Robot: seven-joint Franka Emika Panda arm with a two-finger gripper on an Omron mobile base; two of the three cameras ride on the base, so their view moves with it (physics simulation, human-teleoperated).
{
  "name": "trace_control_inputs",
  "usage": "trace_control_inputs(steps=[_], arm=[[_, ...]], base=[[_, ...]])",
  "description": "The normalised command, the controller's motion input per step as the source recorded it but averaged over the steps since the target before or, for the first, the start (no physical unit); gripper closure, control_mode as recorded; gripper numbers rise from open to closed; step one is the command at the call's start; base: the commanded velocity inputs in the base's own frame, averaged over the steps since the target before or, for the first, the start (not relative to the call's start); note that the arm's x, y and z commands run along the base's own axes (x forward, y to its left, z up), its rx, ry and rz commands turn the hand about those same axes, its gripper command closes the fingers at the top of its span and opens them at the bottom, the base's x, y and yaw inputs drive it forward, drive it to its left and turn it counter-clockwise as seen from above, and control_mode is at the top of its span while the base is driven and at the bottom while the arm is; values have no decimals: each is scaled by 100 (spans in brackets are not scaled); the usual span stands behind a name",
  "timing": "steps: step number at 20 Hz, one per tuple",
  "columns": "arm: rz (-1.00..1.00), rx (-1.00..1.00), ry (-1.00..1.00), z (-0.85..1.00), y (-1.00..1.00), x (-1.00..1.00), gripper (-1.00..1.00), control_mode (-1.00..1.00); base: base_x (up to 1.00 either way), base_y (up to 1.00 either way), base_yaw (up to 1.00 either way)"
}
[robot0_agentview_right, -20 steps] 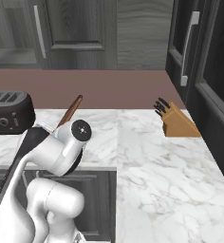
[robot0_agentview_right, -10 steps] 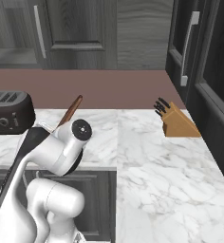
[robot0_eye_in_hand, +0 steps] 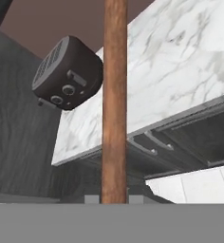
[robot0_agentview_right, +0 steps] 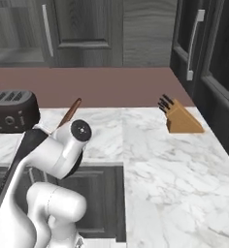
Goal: Move the cutting board and knife to the sink. Then move spray from the cabinet to the counter.
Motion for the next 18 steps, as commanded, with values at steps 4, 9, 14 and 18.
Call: trace_control_inputs(steps=[4,9,14,18], arm=[[0,0,0,0,0,0,100,100],[0,0,0,0,0,0,100,100],[0,0,0,0,0,0,100,100],[0,0,0,0,0,0,100,100]], base=[[-31,12,-38],[-45,16,-52],[-61,37,-53],[-69,41,-52]])
